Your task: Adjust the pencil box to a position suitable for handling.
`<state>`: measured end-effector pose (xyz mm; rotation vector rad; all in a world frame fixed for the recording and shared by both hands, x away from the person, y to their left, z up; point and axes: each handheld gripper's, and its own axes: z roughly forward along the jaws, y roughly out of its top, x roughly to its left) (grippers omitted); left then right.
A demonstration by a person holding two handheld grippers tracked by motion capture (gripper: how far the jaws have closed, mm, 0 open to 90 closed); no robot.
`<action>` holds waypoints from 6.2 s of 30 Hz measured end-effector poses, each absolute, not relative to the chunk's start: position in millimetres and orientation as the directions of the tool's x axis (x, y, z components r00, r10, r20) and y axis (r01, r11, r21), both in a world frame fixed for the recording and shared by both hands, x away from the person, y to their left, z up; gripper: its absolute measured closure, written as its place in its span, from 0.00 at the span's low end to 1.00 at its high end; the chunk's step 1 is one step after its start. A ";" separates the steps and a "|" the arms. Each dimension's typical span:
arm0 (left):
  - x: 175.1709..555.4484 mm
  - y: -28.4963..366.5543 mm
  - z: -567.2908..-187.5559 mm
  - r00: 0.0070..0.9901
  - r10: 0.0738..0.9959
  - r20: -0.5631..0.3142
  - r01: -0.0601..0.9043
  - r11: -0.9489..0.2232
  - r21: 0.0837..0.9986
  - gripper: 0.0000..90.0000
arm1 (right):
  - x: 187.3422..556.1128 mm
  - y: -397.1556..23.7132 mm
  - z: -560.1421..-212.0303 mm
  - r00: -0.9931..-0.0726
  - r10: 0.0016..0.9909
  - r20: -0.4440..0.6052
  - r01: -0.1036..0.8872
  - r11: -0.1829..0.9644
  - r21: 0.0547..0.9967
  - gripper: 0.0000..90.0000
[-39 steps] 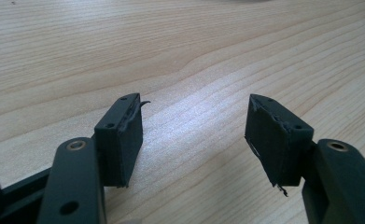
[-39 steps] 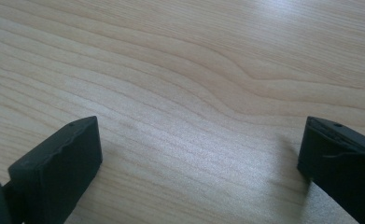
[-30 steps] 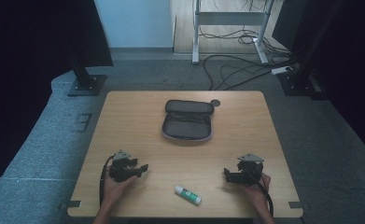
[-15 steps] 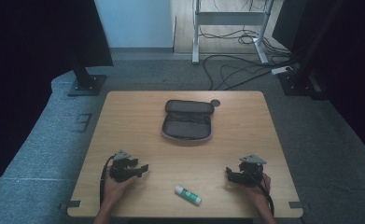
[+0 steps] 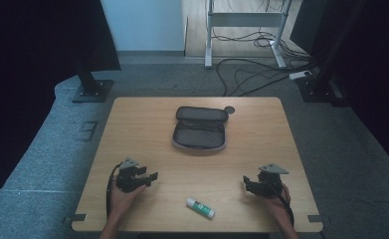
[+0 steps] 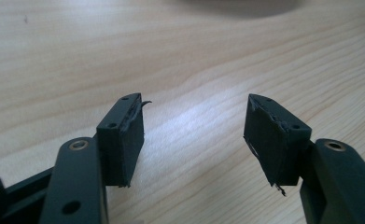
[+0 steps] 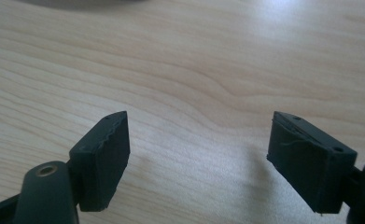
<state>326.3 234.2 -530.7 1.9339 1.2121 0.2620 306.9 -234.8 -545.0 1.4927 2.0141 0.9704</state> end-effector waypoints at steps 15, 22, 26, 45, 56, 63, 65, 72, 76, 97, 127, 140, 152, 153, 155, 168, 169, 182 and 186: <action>347.2 212.6 -497.7 0.537 0.804 -0.254 0.633 -0.186 0.751 0.39 | 317.4 -229.5 -521.9 -0.344 0.936 0.080 0.600 0.153 0.785 0.29; 353.8 203.2 -486.8 0.546 0.797 -0.258 0.628 -0.186 0.755 0.38 | 324.6 -220.1 -509.5 -0.360 0.930 0.076 0.581 0.160 0.798 0.32; 358.4 200.2 -482.2 0.543 0.799 -0.258 0.629 -0.183 0.756 0.37 | 329.4 -214.6 -502.6 -0.370 0.926 0.076 0.572 0.162 0.804 0.34; 390.5 191.1 -467.2 0.517 0.812 -0.269 0.640 -0.159 0.752 0.37 | 359.0 -192.2 -474.3 -0.399 0.915 0.063 0.550 0.184 0.814 0.37; 407.3 186.6 -463.7 0.516 0.812 -0.273 0.649 -0.162 0.743 0.38 | 377.2 -174.2 -463.6 -0.409 0.911 0.046 0.548 0.205 0.811 0.37; 417.5 182.1 -462.3 0.512 0.815 -0.270 0.652 -0.164 0.741 0.39 | 388.6 -167.7 -465.3 -0.407 0.913 0.043 0.557 0.210 0.804 0.39; 419.7 179.6 -462.3 0.515 0.816 -0.262 0.651 -0.174 0.739 0.39 | 391.2 -166.6 -467.0 -0.404 0.914 0.044 0.560 0.209 0.802 0.39; 430.8 170.3 -465.1 0.514 0.821 -0.247 0.650 -0.186 0.737 0.41 | 403.4 -164.1 -470.8 -0.389 0.920 0.051 0.576 0.200 0.793 0.41; 437.0 166.2 -469.3 0.510 0.824 -0.247 0.661 -0.192 0.725 0.41 | 410.4 -163.6 -474.0 -0.381 0.922 0.067 0.587 0.186 0.788 0.42; 469.8 147.2 -497.0 0.487 0.840 -0.240 0.698 -0.209 0.685 0.43 | 445.4 -144.2 -500.4 -0.357 0.933 0.045 0.622 0.201 0.757 0.48; 488.5 146.1 -528.7 0.432 0.872 -0.232 0.757 -0.211 0.618 0.68 | 464.3 -143.1 -535.4 -0.328 0.943 0.065 0.688 0.191 0.700 0.71; 487.1 145.3 -529.2 0.439 0.877 -0.195 0.747 -0.235 0.622 0.87 | 463.9 -141.9 -534.0 -0.300 0.953 0.051 0.673 0.173 0.719 0.95; 477.4 154.7 -514.3 0.473 0.855 -0.212 0.724 -0.240 0.647 0.94 | 451.3 -141.7 -509.9 -0.354 0.935 0.034 0.612 0.204 0.764 0.96; 475.5 155.6 -510.8 0.476 0.853 -0.213 0.717 -0.236 0.655 0.94 | 449.5 -141.5 -506.4 -0.357 0.933 0.034 0.605 0.203 0.770 0.96; 471.8 156.4 -505.0 0.480 0.852 -0.208 0.706 -0.234 0.668 0.94 | 446.8 -141.6 -500.9 -0.363 0.931 0.033 0.593 0.203 0.780 0.96; 456.7 164.0 -477.7 0.508 0.832 -0.222 0.670 -0.221 0.708 0.95 | 435.5 -143.0 -482.4 -0.390 0.919 0.064 0.559 0.181 0.809 0.96; 454.9 164.0 -474.6 0.511 0.832 -0.218 0.664 -0.221 0.714 0.95 | 434.8 -143.1 -481.4 -0.392 0.918 0.063 0.555 0.181 0.812 0.96; 444.7 167.8 -458.7 0.530 0.823 -0.202 0.631 -0.224 0.742 0.96 | 423.8 -142.3 -469.0 -0.409 0.910 0.066 0.522 0.174 0.835 0.96; 441.3 170.7 -456.4 0.541 0.816 -0.204 0.625 -0.229 0.746 0.97 | 419.4 -141.3 -465.0 -0.419 0.906 0.055 0.507 0.184 0.842 0.96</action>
